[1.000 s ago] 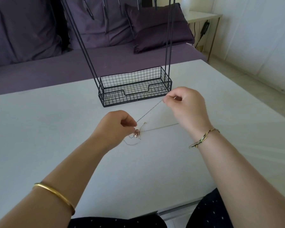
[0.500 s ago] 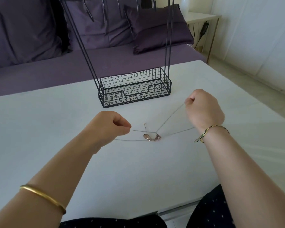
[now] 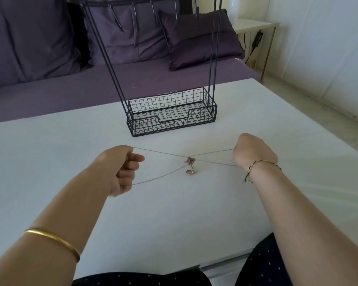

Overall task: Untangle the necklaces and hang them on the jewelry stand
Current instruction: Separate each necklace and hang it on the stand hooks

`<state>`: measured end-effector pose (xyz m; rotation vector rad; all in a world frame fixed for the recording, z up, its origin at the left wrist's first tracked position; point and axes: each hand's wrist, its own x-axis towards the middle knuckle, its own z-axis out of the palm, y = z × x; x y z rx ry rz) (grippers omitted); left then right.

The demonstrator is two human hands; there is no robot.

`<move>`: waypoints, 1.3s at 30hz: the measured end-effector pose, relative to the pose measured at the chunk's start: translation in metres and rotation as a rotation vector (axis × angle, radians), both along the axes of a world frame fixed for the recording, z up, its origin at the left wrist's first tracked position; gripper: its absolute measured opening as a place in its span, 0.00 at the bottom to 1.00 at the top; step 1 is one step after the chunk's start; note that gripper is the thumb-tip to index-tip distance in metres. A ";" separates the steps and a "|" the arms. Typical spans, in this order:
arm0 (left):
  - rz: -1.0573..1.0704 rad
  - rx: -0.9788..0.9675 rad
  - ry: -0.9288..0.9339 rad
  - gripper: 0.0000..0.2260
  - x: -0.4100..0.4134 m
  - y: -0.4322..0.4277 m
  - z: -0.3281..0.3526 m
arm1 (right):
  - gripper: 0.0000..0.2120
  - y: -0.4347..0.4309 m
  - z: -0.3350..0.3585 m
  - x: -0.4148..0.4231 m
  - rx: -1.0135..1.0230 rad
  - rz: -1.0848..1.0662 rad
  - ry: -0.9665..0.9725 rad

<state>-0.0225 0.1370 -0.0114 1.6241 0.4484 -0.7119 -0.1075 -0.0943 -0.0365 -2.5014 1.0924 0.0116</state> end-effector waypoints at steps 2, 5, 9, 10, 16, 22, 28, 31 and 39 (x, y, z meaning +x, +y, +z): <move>0.097 -0.190 0.079 0.14 0.002 0.003 -0.001 | 0.08 0.003 -0.002 0.000 0.023 0.007 0.017; 0.206 -0.326 0.128 0.13 0.003 0.004 -0.005 | 0.10 0.004 -0.005 0.001 0.042 0.012 0.023; 0.196 -0.128 0.047 0.09 0.002 0.002 -0.012 | 0.11 0.003 -0.006 0.002 -0.009 0.009 0.016; 0.195 -0.069 0.021 0.10 0.002 0.002 -0.014 | 0.10 0.002 -0.006 0.002 -0.023 0.003 0.011; 0.142 0.112 -0.171 0.09 0.005 0.002 -0.021 | 0.14 0.003 -0.008 0.005 -0.036 0.011 0.077; -0.223 0.730 -0.510 0.16 0.005 -0.006 -0.026 | 0.13 0.035 -0.001 0.007 -0.255 0.246 -0.015; -0.587 0.673 -0.827 0.10 -0.013 -0.032 -0.034 | 0.07 0.066 -0.016 0.008 -0.215 0.497 -0.057; -0.793 0.654 -0.930 0.08 -0.022 -0.056 -0.048 | 0.06 0.064 -0.018 0.012 -0.203 0.475 -0.098; -0.720 0.601 -0.833 0.05 -0.026 -0.069 -0.049 | 0.17 0.055 -0.016 0.013 -0.037 0.489 0.039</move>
